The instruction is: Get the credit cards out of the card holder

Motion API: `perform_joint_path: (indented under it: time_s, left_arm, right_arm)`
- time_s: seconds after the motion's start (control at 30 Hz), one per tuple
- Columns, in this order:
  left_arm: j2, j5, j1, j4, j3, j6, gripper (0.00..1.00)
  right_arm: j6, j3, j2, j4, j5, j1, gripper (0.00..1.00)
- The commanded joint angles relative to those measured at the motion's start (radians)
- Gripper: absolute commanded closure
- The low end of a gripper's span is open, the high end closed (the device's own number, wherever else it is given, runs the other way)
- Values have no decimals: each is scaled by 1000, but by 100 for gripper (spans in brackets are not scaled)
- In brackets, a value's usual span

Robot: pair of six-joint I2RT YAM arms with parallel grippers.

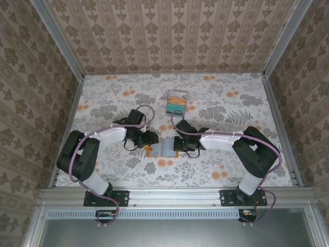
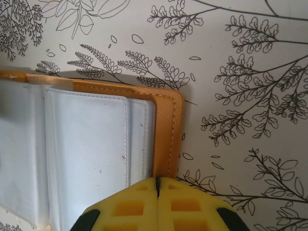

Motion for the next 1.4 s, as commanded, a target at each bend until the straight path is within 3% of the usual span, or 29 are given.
perform_joint_path:
  time_s: [0.0, 1.0, 1.37]
  left_arm:
    - [29, 7, -6, -27, 21, 26, 50]
    - [42, 175, -97, 56, 85, 30, 40]
    - [63, 249, -156, 69, 153, 53, 40]
  right_arm:
    - [17, -12, 38, -14, -7, 7, 98]
    - [25, -2, 59, -5, -13, 7, 97]
    - [86, -96, -66, 75, 34, -24, 97]
